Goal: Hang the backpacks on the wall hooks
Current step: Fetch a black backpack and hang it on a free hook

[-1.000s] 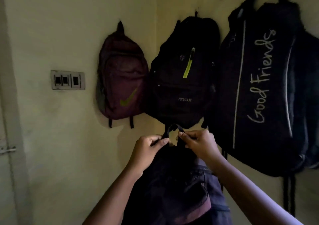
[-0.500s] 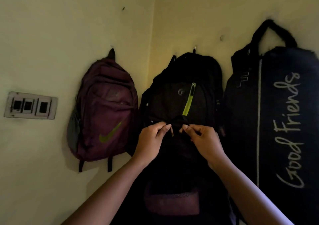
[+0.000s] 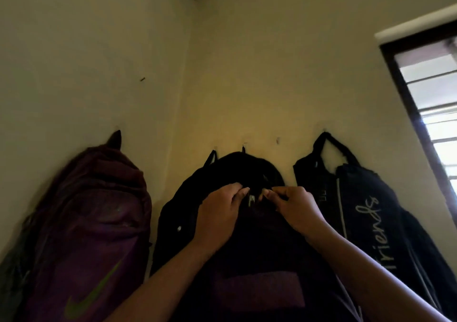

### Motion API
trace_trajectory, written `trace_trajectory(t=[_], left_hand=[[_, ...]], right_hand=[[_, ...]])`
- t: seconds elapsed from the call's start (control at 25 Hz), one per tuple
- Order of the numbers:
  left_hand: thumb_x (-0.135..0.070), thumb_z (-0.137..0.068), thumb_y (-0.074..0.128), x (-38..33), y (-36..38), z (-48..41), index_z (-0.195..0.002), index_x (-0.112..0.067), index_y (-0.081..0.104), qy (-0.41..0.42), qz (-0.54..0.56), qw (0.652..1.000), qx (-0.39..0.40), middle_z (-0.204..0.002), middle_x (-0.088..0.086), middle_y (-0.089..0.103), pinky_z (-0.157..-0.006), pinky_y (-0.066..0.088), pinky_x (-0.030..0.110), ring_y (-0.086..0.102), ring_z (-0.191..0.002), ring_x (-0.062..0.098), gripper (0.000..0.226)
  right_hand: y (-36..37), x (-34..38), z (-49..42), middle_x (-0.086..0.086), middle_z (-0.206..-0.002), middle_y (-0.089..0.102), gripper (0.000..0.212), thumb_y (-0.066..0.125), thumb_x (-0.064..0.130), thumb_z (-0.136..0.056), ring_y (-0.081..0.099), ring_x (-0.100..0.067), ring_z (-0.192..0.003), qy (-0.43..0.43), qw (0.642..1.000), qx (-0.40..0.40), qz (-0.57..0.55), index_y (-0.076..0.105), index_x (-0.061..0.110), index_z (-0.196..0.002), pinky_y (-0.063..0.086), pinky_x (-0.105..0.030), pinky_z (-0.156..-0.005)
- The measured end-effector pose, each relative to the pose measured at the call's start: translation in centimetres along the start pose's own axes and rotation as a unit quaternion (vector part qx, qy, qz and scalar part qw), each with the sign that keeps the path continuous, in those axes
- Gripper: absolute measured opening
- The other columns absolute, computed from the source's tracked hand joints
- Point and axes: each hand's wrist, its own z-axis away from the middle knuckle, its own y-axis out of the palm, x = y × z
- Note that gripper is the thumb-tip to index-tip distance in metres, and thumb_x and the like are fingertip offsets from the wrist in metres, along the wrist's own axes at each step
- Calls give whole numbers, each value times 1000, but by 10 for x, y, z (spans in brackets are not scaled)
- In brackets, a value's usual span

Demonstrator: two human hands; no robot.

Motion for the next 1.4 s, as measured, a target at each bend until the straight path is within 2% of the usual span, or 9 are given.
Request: trace_trajectory(t=[0.08, 0.16, 0.28, 0.48, 0.68, 0.88, 1.12, 1.32, 1.4], left_hand=[[-37, -95, 40, -1, 4, -30, -86, -15, 61, 21, -9, 1000, -15, -75, -9, 55, -64, 37, 24, 54, -72, 9, 31], [-36, -96, 38, 1, 10, -57, -91, -13, 61, 27, -10, 1000, -11, -81, -3, 59, -65, 39, 28, 56, -77, 14, 33], [-36, -97, 36, 2, 19, -91, -92, -10, 60, 26, -21, 999, -17, -85, 6, 64, -65, 40, 34, 59, -80, 22, 36], [-34, -99, 34, 16, 59, -133, -88, -8, 58, 54, -32, 998, -21, -88, 12, 65, -60, 31, 29, 59, -82, 27, 37], [-33, -100, 30, 39, 112, -160, -97, -7, 57, 78, -61, 995, -33, -99, 11, 65, -63, 32, 30, 59, -91, 28, 37], [-30, -101, 28, 57, 154, -199, -101, -5, 55, 97, -103, 989, -31, -106, 14, 64, -66, 33, 32, 59, -95, 31, 37], [-30, -101, 27, 87, 186, -239, -101, -2, 55, 78, -114, 990, -39, -107, 18, 63, -66, 33, 33, 59, -96, 35, 40], [-32, -99, 34, 106, 203, -261, -99, -3, 63, 57, -49, 997, -17, -105, 22, 65, -71, 40, 35, 59, -97, 36, 41], [-31, -98, 38, 108, 205, -272, -95, -7, 67, 51, -12, 998, 21, -95, 21, 63, -70, 40, 34, 57, -89, 33, 38]], right_hand=[[-11, 12, -23, -1, -70, 67, 26, 56, 35, -90, 60, -14, -67, 6, 999, -20, 43, 76, 19, -85, 43, -21, -55], [-17, 18, -48, -8, -83, 72, 30, 55, 37, -91, 60, -17, -67, 6, 994, -50, 94, 76, 17, -94, 43, -25, -57], [-28, 27, -79, -7, -84, 70, 28, 54, 40, -91, 55, -16, -62, 1, 986, -61, 153, 75, 21, -92, 43, -28, -57], [-34, -7, -133, -6, -93, 74, 33, 54, 42, -90, 68, -25, -82, -8, 974, -103, 203, 76, 18, -89, 56, -41, -76], [-25, -48, -175, -12, -95, 73, 32, 50, 38, -93, 67, -30, -85, -19, 956, -158, 245, 74, 18, -97, 48, -32, -69], [-27, -73, -225, -13, -98, 69, 33, 46, 34, -95, 60, -28, -82, -11, 947, -157, 281, 72, 14, -103, 45, -31, -69], [-22, -86, -276, -17, -112, 65, 36, 48, 38, -93, 62, -34, -101, -31, 934, -157, 320, 69, 13, -109, 40, -31, -71], [-17, -97, -301, -17, -112, 64, 44, 48, 44, -90, 61, -35, -102, -25, 920, -173, 350, 67, 8, -104, 42, -34, -75], [-19, -99, -305, -17, -112, 63, 43, 47, 44, -91, 61, -34, -100, -31, 912, -180, 368, 67, 8, -105, 42, -34, -75]])
